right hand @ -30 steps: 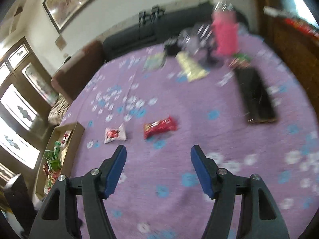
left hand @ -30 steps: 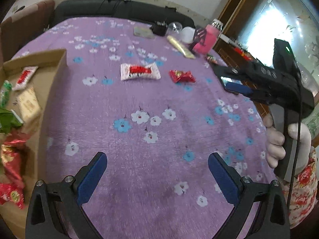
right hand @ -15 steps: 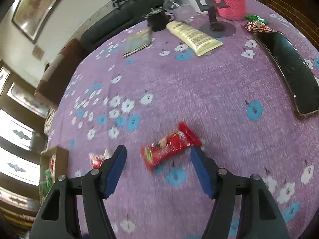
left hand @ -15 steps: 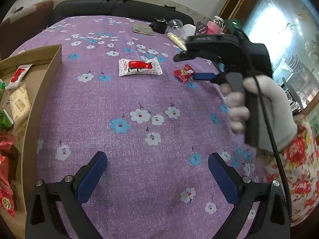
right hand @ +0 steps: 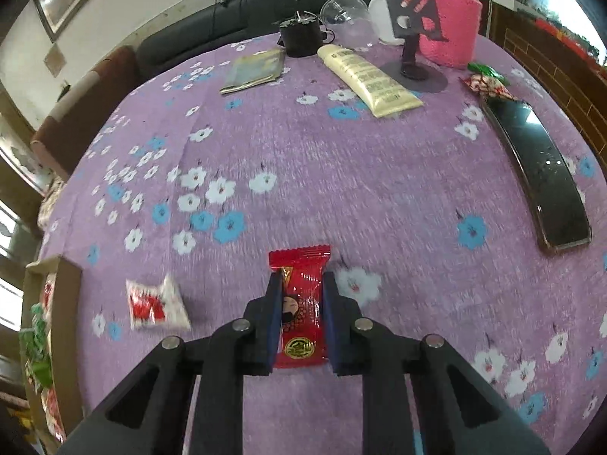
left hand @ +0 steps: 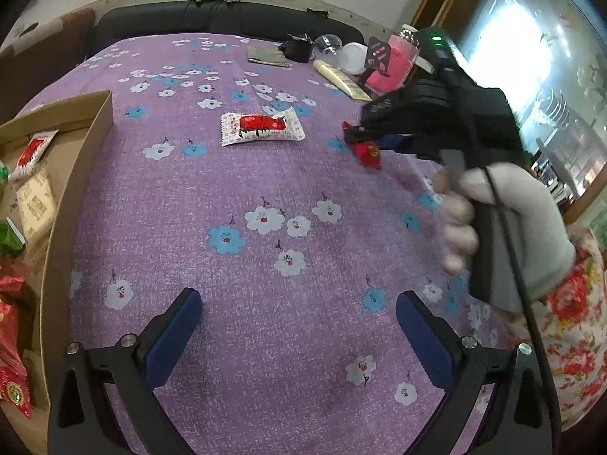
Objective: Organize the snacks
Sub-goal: 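Grasp the red gold-printed candy with the right tool, then close the left tool on the white red-printed packet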
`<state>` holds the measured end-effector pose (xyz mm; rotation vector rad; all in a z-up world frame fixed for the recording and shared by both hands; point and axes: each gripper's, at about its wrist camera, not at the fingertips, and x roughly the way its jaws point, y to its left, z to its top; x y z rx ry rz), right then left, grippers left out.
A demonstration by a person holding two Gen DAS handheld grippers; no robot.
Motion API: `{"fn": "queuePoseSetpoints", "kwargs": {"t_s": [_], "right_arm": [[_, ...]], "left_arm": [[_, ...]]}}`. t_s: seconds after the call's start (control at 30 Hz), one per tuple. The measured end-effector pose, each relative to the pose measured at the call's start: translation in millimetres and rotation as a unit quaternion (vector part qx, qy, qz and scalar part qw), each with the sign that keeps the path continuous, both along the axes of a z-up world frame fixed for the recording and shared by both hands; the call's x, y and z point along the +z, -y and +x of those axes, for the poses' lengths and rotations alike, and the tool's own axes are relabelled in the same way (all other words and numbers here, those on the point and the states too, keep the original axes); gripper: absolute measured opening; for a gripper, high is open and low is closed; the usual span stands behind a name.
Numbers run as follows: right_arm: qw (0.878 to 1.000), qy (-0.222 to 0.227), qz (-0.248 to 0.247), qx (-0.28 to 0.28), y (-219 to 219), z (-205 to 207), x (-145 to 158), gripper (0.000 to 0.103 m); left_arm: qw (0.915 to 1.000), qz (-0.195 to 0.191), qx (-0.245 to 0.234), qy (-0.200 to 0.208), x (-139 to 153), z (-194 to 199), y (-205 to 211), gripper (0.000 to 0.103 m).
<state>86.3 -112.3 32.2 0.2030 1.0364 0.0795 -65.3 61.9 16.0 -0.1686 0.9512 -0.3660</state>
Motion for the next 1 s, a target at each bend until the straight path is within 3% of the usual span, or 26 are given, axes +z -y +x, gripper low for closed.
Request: {"fn": "queuePoseSetpoints", "kwargs": {"t_s": [0.07, 0.13, 0.17, 0.27, 0.43, 0.63, 0.83, 1.0], "right_arm": [[1.0, 0.008, 0.016, 0.008, 4.6, -13.9, 2.5, 0.019], [0.999, 0.017, 0.023, 0.017, 6.6, -29.1, 6.7, 0.019], [0.999, 0.021, 0.027, 0.022, 6.6, -35.5, 8.3, 0.019], [0.997, 0.033, 0.052, 0.04, 8.0, -56.0, 10.7, 0.018], [0.992, 0.028, 0.11, 0.056, 12.1, -62.5, 0.3, 0.018], [0.985, 0.009, 0.16, 0.057, 22.2, -59.0, -7.5, 0.018], [0.981, -0.001, 0.187, 0.048, 31.6, -55.1, -12.3, 0.018], [0.981, 0.001, 0.186, 0.052, 32.1, -54.4, -13.4, 0.019]], "left_arm": [[0.9999, -0.008, -0.006, -0.012, 1.3, 1.9, -2.9, 0.102], [0.9987, -0.034, -0.019, -0.033, 5.3, 9.5, -10.3, 0.089], [0.9983, -0.037, -0.024, -0.038, 7.6, 12.5, -12.2, 0.078], [0.9993, 0.001, -0.03, -0.021, 24.4, 29.7, -15.2, 0.069], [0.9962, 0.05, -0.071, 0.01, 40.4, 74.6, -5.6, 0.069], [0.985, 0.127, -0.117, 0.01, 22.1, 128.3, 20.2, 0.069], [0.9776, 0.157, -0.139, 0.015, 8.5, 157.7, 28.4, 0.07], [0.9746, 0.155, -0.16, 0.02, 3.4, 167.5, 38.6, 0.071]]}}
